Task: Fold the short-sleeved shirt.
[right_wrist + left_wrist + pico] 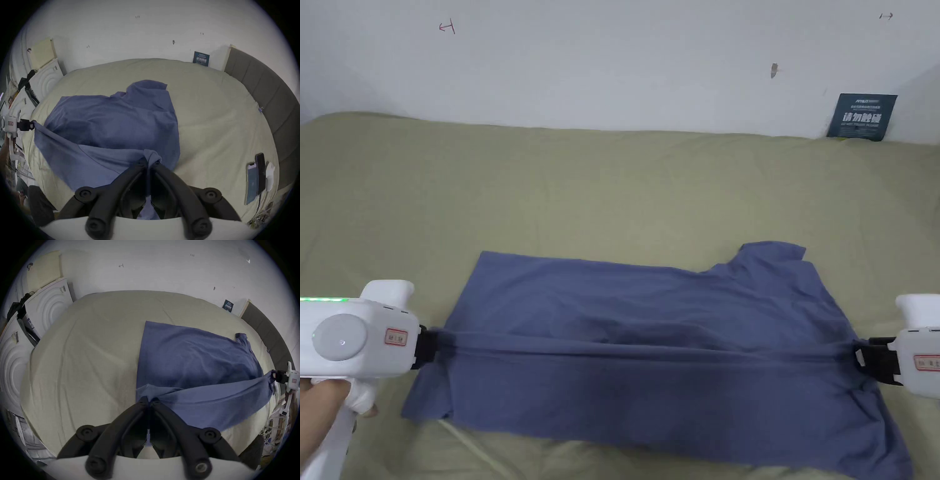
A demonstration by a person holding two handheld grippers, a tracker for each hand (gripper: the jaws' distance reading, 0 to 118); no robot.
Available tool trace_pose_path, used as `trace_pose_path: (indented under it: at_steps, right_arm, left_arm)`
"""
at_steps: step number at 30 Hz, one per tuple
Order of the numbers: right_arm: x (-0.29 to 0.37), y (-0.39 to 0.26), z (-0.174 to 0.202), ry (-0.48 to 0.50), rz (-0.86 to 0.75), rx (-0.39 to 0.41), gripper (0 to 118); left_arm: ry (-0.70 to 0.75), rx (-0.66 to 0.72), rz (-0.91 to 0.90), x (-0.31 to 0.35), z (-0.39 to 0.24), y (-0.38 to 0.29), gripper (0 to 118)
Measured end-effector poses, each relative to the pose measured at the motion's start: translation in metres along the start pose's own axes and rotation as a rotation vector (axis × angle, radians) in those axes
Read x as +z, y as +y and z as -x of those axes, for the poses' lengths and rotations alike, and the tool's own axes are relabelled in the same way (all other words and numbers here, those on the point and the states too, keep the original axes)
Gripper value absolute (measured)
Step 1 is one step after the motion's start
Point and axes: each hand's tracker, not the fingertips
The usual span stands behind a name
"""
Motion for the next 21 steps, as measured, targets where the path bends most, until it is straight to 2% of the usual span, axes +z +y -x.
trace_pose_path:
  at_steps: [2,3,4,5,6,7,8,9,10,13,14,15,16,17,18,19,20,21]
  right_arm:
    - [-0.014,0.001,-0.004,-0.007,0.015,-0.022,5]
    - [-0.019,0.001,-0.004,-0.009,0.016,-0.035,11]
    - [-0.023,0.0,-0.006,-0.011,0.021,-0.057,11]
    - [-0.021,-0.002,-0.007,-0.013,0.015,-0.085,16]
    - [-0.018,-0.006,-0.009,-0.012,0.004,-0.099,33]
    - [-0.014,-0.01,-0.004,-0.011,0.006,-0.098,64]
    - [-0.007,-0.015,-0.003,-0.006,-0.003,-0.103,84]
    - [0.0,-0.02,-0.002,0.0,-0.017,-0.108,86]
    - [0.008,-0.025,0.0,-0.001,-0.015,-0.108,86]
    - [0.029,-0.041,0.0,-0.034,-0.027,-0.102,86]
    - [0.037,-0.048,0.001,-0.036,-0.033,-0.11,85]
    - [0.041,-0.054,-0.004,-0.038,-0.05,-0.124,84]
    - [0.049,-0.06,-0.004,-0.013,-0.078,-0.135,79]
    - [0.053,-0.065,-0.002,-0.003,-0.075,-0.133,65]
    - [0.058,-0.069,0.001,-0.01,-0.074,-0.132,22]
    - [0.058,-0.074,0.002,-0.026,-0.082,-0.12,1]
    - [0.062,-0.079,0.001,-0.057,-0.1,-0.108,1]
    - [0.064,-0.081,0.0,-0.033,-0.091,-0.112,1]
  left_arm:
    - [-0.01,0.001,0.015,-0.014,0.0,0.005,0]
    - [-0.018,0.004,0.024,-0.018,0.0,0.005,0]
    - [-0.022,0.014,0.026,-0.022,-0.001,0.005,0]
    - [-0.037,0.024,0.026,-0.025,0.001,0.005,2]
    - [-0.055,0.034,0.022,-0.025,0.002,0.003,9]
    - [-0.045,0.039,0.025,-0.023,0.002,0.002,35]
    - [-0.045,0.051,0.031,-0.02,0.004,-0.001,78]
    - [-0.04,0.055,0.035,-0.018,0.006,-0.005,115]
    - [-0.022,0.063,0.007,-0.008,0.007,-0.01,116]
    - [-0.009,0.073,-0.011,0.012,0.012,-0.024,112]
    - [-0.007,0.073,-0.019,0.02,0.012,-0.03,106]
    - [-0.01,0.067,-0.028,0.028,0.012,-0.036,84]
    - [-0.005,0.057,-0.032,0.035,0.011,-0.042,55]
    - [0.006,0.055,-0.038,0.031,0.013,-0.048,21]
    - [0.005,0.049,-0.035,0.031,0.014,-0.053,2]
    - [0.009,0.049,-0.035,0.031,0.015,-0.056,2]
    - [-0.004,0.062,-0.023,0.031,0.017,-0.058,2]
    - [-0.028,0.079,-0.01,0.031,0.018,-0.06,2]
